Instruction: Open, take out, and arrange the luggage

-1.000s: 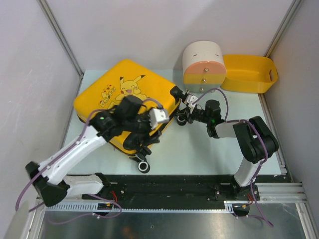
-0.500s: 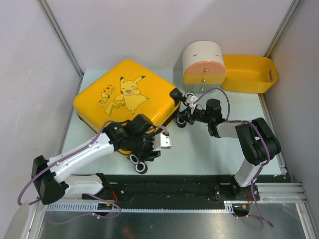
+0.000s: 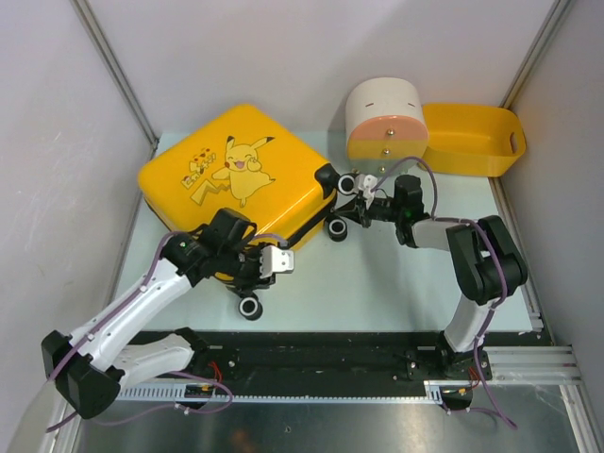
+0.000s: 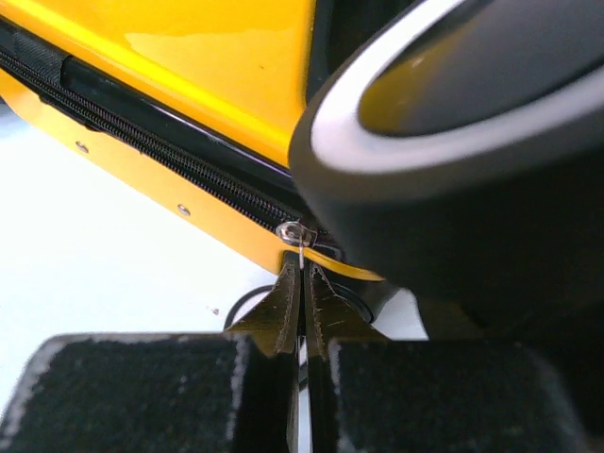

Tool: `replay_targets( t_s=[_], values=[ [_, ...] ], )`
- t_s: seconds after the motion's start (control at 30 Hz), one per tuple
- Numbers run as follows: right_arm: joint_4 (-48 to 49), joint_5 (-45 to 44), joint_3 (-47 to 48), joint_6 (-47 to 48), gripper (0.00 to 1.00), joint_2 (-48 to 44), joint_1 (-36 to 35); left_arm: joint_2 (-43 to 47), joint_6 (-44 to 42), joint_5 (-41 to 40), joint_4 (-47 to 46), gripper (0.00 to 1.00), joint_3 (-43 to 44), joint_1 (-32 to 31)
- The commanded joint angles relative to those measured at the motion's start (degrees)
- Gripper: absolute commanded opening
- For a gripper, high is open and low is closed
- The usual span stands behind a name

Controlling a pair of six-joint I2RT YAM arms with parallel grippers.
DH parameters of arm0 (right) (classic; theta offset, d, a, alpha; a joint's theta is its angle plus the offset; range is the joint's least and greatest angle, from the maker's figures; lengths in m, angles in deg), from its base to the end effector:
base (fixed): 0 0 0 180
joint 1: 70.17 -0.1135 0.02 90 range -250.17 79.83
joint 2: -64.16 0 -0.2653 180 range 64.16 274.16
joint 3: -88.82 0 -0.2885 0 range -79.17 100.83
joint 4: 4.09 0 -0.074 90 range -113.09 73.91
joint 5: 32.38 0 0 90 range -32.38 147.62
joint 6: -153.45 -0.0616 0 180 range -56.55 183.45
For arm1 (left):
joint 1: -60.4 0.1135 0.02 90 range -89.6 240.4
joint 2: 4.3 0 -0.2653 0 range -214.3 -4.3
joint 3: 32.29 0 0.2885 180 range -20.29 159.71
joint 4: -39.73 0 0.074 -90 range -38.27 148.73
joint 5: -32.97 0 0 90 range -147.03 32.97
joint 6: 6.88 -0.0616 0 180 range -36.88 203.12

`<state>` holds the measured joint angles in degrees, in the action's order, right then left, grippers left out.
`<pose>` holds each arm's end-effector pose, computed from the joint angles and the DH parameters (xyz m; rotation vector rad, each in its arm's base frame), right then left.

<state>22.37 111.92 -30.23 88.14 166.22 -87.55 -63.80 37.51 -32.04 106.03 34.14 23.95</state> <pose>0.3660 0.1670 0.1554 -1.2065 1.3103 0.7660 0.1759 -0.1623 0.2652 1.7787 1.8098 -0.5041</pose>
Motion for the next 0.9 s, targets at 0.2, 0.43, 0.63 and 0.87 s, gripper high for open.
replay_targets(
  t_s=[0.2,0.43,0.63,0.87],
  values=[
    [11.1,-10.0,9.8,-1.7,0.00,5.7,8.5,-4.0,-7.7,-9.1,17.2,0.40,-5.2,5.0],
    [16.5,-16.3,13.5,-0.1,0.00,11.8,7.6,-5.3,-8.8,-8.1,17.3,0.35,-5.0,5.9],
    [22.9,-15.1,18.5,-5.5,0.00,17.6,7.3,-6.0,-11.3,-8.9,17.2,0.31,-6.2,5.9],
    [32.7,-10.0,24.5,-17.0,0.00,23.3,5.9,-7.1,-13.3,-8.3,17.2,0.27,-7.9,6.6]
  ],
)
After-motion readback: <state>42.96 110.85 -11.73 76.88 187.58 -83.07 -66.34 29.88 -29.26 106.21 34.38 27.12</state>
